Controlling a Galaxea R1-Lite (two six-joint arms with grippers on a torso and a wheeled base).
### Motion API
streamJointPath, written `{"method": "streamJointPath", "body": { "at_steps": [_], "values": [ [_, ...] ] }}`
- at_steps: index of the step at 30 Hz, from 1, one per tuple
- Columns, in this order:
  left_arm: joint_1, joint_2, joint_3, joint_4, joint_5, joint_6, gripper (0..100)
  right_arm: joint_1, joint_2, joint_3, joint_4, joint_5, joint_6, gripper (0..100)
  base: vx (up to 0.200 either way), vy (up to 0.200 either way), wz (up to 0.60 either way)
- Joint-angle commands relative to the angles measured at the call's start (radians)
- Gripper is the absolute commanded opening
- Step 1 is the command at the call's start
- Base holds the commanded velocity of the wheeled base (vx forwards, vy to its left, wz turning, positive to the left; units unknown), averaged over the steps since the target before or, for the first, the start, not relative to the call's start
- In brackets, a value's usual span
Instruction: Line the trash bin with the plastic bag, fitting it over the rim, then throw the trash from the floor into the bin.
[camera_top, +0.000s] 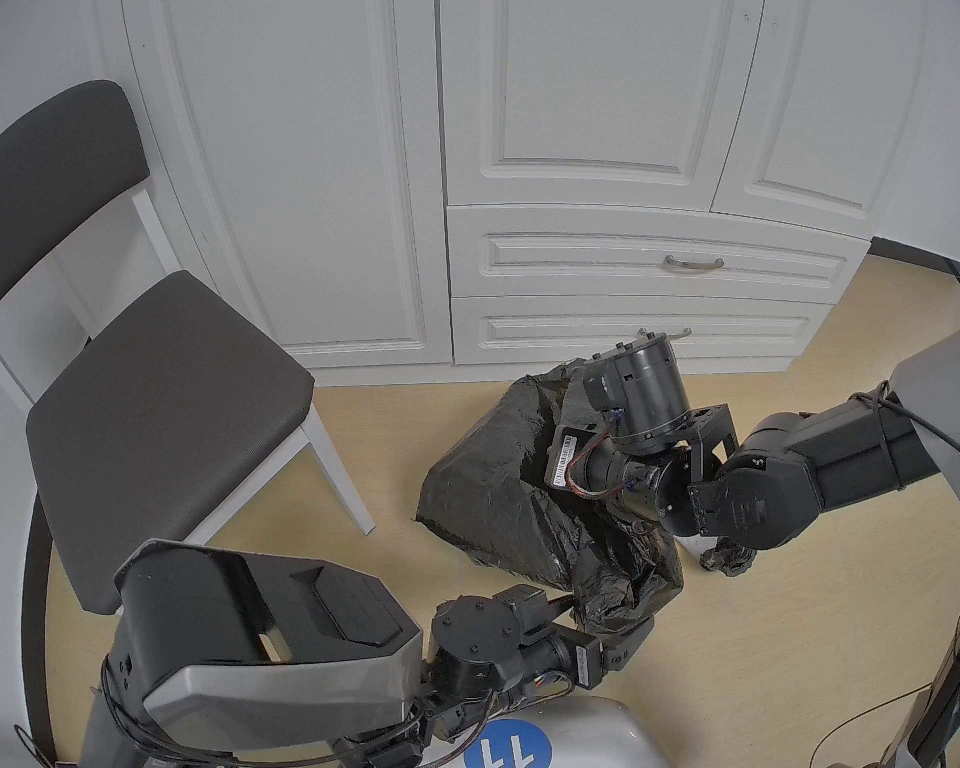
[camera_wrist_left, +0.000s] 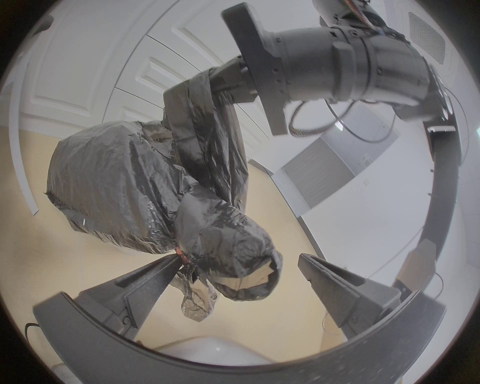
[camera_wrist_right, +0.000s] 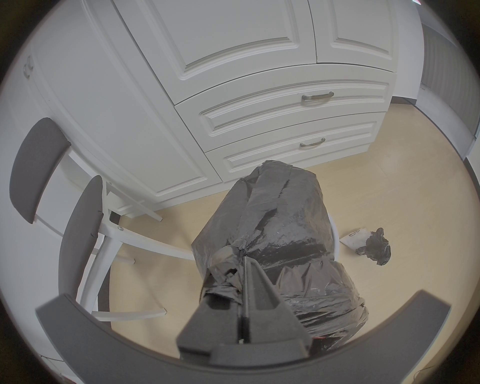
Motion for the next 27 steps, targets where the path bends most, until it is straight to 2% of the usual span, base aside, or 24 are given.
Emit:
{"method": "streamJointPath", "body": {
  "at_steps": [1, 5, 14, 24, 27],
  "values": [
    [0.001, 0.044, -0.086, 0.001, 0.062, -0.019, 100, 0.004, 0.000, 0.000, -0.001, 0.000, 0.000, 0, 0.000, 0.000, 0.00],
    [0.001, 0.060, -0.151, 0.003, 0.136, -0.022, 100, 0.011, -0.003, 0.000, 0.001, -0.001, 0.001, 0, 0.000, 0.000, 0.00],
    [0.001, 0.061, -0.230, 0.004, 0.237, -0.013, 100, 0.069, -0.017, 0.002, 0.003, -0.011, 0.024, 0, 0.000, 0.000, 0.00],
    [-0.002, 0.058, -0.267, 0.004, 0.282, -0.006, 100, 0.092, -0.017, 0.004, 0.004, -0.032, 0.024, 0, 0.000, 0.000, 0.00],
    [0.000, 0.066, -0.304, 0.004, 0.321, -0.004, 100, 0.104, -0.019, 0.000, 0.018, -0.032, 0.035, 0, 0.000, 0.000, 0.00]
  ]
}}
